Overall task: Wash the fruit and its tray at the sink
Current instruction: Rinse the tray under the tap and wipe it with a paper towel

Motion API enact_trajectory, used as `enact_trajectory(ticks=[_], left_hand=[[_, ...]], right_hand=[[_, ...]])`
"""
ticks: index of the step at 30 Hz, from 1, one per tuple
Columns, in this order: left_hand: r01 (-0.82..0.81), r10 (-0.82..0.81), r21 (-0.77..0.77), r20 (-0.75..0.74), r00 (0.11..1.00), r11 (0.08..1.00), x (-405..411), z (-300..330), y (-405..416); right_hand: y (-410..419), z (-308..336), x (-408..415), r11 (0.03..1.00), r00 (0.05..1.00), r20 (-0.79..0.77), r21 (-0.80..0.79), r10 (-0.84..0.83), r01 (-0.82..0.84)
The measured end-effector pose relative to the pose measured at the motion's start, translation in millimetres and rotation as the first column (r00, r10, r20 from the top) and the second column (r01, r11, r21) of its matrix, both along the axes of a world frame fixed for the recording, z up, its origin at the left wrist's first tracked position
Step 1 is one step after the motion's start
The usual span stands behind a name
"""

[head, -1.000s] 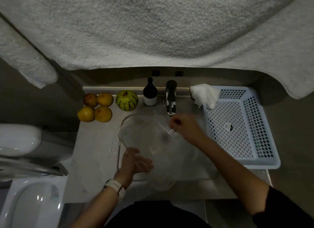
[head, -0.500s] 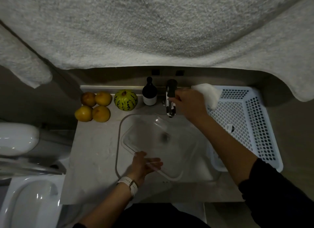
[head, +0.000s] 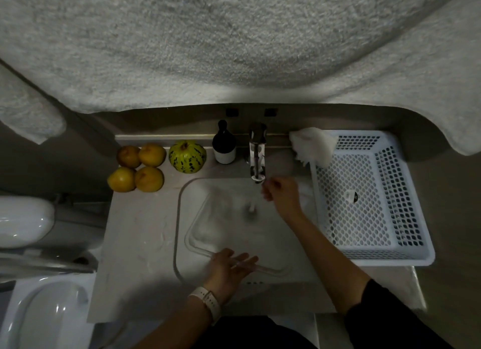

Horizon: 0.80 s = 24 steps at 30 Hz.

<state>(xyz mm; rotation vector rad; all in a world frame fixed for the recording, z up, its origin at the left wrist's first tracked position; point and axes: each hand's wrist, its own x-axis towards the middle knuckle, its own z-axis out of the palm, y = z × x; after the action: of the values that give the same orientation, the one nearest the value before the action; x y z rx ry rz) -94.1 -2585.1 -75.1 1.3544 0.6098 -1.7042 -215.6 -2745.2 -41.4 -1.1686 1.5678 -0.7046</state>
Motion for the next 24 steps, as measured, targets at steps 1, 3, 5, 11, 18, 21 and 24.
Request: enact_trajectory(ticks=[1, 3, 5, 11, 18, 21, 24], left_hand=[[-0.004, 0.004, 0.008, -0.011, 1.000, 1.000, -0.2, -1.7, 0.8], [0.025, -0.025, 0.001, 0.002, 1.000, 1.000, 0.8, -5.7, 2.6], [0.068, -0.067, -0.027, 0.034, 0.997, 0.997, 2.8, -8.1, 3.9], [0.081, -0.079, -0.059, 0.034, 0.996, 0.995, 4.8, -25.8, 2.9], [-0.092, 0.080, -0.043, -0.223, 0.971, 0.995, -5.3, -27.6, -14.4], [-0.132, 0.120, -0.030, -0.267, 0.956, 0.991, -7.8, -31.0, -18.5], [-0.173, 0.168, 0.008, -0.277, 0.946, 0.985, -9.3, -29.8, -22.7]], right_hand=[[2.9, -6.8, 4.0, 0.993, 0.995, 0.075, 0.109, -0.060, 0.051], [5.7, -16.0, 13.2, 0.947, 0.966, 0.192, 0.304, -0.171, 0.107], [5.1, -19.6, 21.3, 0.882, 0.919, 0.276, 0.451, -0.280, 0.133], [-0.1, -27.7, 39.7, 0.773, 0.796, 0.413, 0.625, -0.443, 0.105], [8.7, -41.1, 19.9, 0.995, 0.985, -0.173, 0.101, 0.019, -0.002], [33.8, -40.7, -6.4, 0.981, 0.938, -0.346, -0.170, 0.033, -0.097], [56.1, -42.0, -20.2, 0.954, 0.871, -0.490, -0.251, 0.020, -0.164]])
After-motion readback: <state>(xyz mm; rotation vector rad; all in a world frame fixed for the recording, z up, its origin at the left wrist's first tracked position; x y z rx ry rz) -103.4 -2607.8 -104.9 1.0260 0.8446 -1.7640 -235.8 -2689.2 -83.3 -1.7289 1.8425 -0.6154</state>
